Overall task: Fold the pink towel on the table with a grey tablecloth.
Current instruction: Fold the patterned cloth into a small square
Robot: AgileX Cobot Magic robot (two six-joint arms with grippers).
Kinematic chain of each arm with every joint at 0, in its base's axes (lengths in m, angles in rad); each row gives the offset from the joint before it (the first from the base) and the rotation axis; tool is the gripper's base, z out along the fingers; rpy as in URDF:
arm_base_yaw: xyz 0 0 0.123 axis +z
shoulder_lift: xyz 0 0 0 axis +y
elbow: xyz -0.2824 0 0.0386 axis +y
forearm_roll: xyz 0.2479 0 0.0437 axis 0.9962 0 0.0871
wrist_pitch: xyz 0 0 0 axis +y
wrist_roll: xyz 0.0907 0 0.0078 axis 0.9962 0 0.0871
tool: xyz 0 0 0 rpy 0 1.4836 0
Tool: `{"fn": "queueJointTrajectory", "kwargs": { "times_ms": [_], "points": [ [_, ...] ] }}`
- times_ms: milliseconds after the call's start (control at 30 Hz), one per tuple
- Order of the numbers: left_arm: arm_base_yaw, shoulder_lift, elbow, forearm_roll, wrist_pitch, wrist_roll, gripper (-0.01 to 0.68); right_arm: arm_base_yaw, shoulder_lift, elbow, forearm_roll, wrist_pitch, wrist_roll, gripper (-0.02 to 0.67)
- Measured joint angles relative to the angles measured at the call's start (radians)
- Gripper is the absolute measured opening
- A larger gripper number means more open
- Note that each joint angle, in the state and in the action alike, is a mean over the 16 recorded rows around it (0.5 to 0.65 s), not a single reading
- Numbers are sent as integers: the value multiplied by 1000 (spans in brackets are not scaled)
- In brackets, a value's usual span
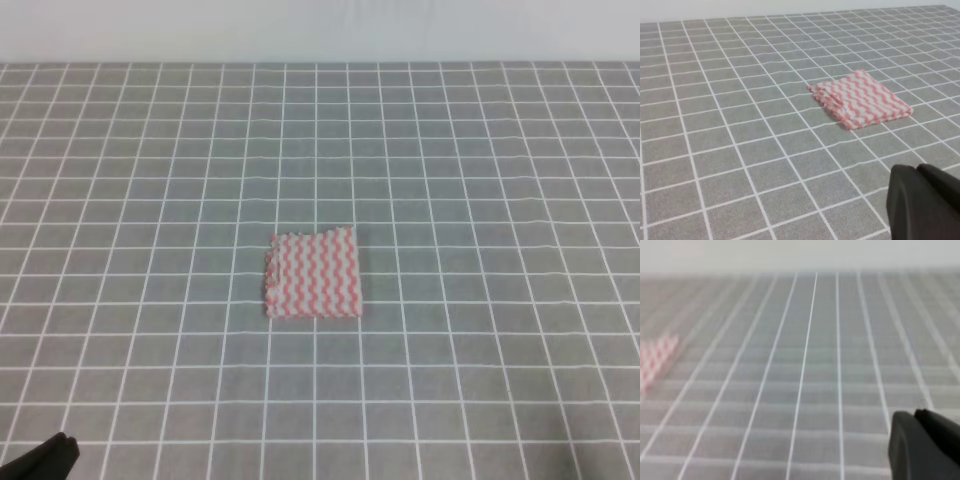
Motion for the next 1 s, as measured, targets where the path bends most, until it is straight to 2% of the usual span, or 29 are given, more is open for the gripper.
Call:
{"fn": "queueJointTrajectory", "kwargs": {
  "times_ms": [267,700,833,1000],
  "points": [
    [0,1,-1,0,0,0,-3,0,0,0,-2,89,3,-15],
    [0,1,0,15,-1,-1,-4,0,0,0,-2,91,4,-15],
    [6,-6,0,65,-10,-34,-4,0,1,0,-2,91,4,-15],
    [45,-36,0,196,-14,-155,-4,0,1,1,-2,90,4,-15]
  ]
}}
